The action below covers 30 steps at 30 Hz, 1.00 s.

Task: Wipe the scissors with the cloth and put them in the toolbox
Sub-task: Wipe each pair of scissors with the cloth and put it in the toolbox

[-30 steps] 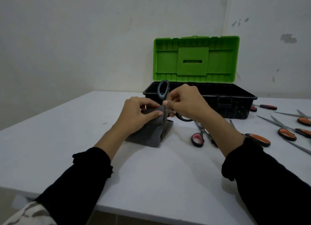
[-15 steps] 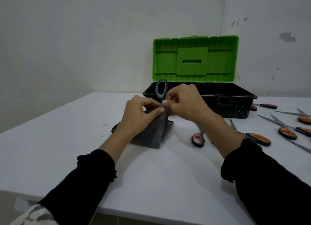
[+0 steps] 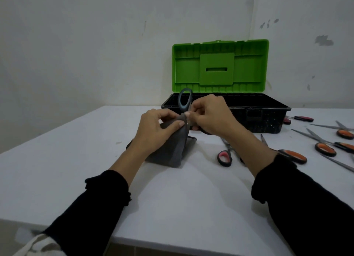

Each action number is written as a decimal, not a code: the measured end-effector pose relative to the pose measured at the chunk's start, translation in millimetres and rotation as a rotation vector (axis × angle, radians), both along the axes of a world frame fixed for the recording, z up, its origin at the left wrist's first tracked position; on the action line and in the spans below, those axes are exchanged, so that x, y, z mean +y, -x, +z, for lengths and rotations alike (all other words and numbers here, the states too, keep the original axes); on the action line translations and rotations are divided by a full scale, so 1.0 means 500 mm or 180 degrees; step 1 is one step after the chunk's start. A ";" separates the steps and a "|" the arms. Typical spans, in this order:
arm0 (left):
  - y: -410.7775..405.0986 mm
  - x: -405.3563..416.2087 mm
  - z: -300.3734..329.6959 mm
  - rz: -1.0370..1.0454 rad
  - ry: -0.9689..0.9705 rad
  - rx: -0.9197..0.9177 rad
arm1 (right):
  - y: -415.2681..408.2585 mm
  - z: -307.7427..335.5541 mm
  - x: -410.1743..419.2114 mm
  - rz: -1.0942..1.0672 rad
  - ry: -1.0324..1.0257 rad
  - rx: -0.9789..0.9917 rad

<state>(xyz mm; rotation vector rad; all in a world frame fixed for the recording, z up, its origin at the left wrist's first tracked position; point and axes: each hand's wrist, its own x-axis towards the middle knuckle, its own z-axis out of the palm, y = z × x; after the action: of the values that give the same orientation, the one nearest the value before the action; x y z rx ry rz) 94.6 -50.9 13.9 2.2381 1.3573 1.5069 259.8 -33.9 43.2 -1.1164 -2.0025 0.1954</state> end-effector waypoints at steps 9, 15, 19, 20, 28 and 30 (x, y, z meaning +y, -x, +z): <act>0.041 0.007 -0.003 0.0322 -0.0085 0.0155 | -0.036 0.013 -0.001 -0.0035 -0.0047 0.0091; 0.022 0.005 -0.005 0.0189 -0.0185 0.0252 | -0.006 0.014 -0.002 -0.0096 -0.0108 -0.0094; 0.045 0.008 -0.010 0.0214 -0.0379 0.0376 | -0.039 0.021 0.001 -0.0149 0.0093 0.0092; 0.047 0.009 -0.013 0.0196 -0.0423 0.0383 | -0.044 0.022 0.001 -0.0195 0.0151 0.0104; 0.041 0.020 -0.021 0.0355 -0.1230 0.0725 | -0.059 0.034 -0.007 -0.0002 0.1721 0.0918; 0.045 0.023 -0.024 0.0369 -0.1098 0.0590 | -0.058 0.040 -0.014 0.0410 0.2261 0.1098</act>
<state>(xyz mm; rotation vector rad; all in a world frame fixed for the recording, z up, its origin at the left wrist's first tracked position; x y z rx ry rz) 72.3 -39.6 2.0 2.6034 1.3871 1.7245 288.7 -40.7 63.2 -1.2589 -1.7196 1.1547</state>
